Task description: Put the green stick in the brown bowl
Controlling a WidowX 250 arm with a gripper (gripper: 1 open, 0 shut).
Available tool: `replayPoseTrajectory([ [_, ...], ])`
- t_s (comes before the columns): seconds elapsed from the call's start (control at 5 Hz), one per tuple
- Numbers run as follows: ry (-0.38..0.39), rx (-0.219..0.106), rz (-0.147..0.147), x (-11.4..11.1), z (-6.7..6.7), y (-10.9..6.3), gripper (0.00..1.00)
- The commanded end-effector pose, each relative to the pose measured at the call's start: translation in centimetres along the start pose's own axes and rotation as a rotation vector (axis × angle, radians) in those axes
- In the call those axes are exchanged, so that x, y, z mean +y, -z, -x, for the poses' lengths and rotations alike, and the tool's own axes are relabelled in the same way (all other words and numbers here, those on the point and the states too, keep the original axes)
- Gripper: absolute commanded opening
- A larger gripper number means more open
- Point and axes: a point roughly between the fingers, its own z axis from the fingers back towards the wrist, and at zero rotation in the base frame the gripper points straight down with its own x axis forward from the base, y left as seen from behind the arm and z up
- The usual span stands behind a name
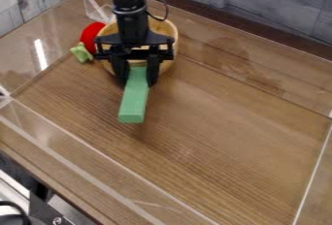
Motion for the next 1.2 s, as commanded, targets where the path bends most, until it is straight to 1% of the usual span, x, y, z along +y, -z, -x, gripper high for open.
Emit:
replayPoseTrajectory([
  [0.0, 0.019, -0.063, 0.014, -0.7, -1.2, -1.9, 0.0],
  [0.4, 0.011, -0.061, 0.019, -0.5, -1.0, -2.3, 0.0],
  [0.6, -0.003, -0.067, 0.031, 0.0, -1.3, -3.7, 0.0],
  [0.8, -0.065, -0.081, 0.052, 1.3, -1.1, -4.8, 0.0],
  [1.0, -0.129, -0.102, 0.078, 2.9, -1.1, -6.4, 0.0],
])
